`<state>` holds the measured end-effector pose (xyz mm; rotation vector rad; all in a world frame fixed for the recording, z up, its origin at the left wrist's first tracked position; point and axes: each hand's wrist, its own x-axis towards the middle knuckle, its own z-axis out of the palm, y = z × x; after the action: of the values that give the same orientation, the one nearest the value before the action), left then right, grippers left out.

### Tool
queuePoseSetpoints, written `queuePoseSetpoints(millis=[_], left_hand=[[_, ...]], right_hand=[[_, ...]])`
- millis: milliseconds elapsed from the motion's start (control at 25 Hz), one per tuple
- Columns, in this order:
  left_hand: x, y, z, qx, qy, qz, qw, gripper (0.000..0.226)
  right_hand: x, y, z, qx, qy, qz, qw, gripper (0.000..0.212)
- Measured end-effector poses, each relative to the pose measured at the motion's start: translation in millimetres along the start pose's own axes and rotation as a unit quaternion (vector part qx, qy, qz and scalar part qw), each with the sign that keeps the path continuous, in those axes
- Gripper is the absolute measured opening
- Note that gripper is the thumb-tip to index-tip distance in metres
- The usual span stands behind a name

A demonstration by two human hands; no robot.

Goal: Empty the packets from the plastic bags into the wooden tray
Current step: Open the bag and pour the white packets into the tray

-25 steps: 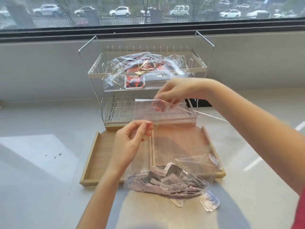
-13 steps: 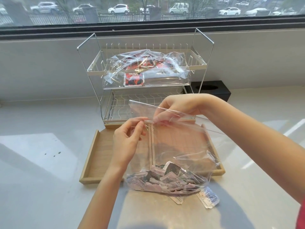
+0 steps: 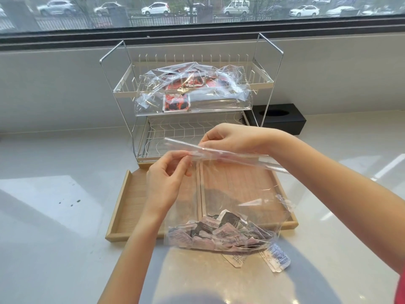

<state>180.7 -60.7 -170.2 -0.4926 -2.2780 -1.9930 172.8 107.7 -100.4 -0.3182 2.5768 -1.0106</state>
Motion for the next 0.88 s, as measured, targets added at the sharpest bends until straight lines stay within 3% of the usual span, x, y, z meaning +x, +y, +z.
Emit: queuePoseSetpoints(millis=[320, 440, 480, 560, 720, 800, 880], left_hand=[[-3, -3, 2, 0.012, -0.012, -0.02, 1.0, 0.009], [-10, -8, -4, 0.028, -0.012, -0.045, 0.999, 0.012], [-10, -9, -5, 0.022, -0.005, -0.05, 0.998, 0.01], [-5, -8, -8, 0.035, 0.003, -0.044, 0.998, 0.007], [-4, -3, -7, 0.023, -0.002, -0.033, 0.999, 0.014], [-7, -3, -6, 0.018, -0.002, -0.033, 0.999, 0.015], [-7, -4, -6, 0.016, 0.002, -0.033, 0.999, 0.015]], right_hand=[[-1, 2, 1, 0.029, 0.008, -0.038, 0.999, 0.017], [-1, 2, -12, 0.16, 0.096, -0.054, 0.981, 0.014], [-1, 2, -18, 0.155, 0.113, -0.055, 0.98, 0.013], [1, 3, -20, 0.14, 0.096, -0.052, 0.984, 0.013], [1, 13, -13, 0.217, 0.089, -0.013, 0.972, 0.022], [-5, 22, -14, 0.193, 0.089, 0.022, 0.977, 0.032], [-14, 29, -16, 0.124, 0.03, 0.076, 0.989, 0.038]])
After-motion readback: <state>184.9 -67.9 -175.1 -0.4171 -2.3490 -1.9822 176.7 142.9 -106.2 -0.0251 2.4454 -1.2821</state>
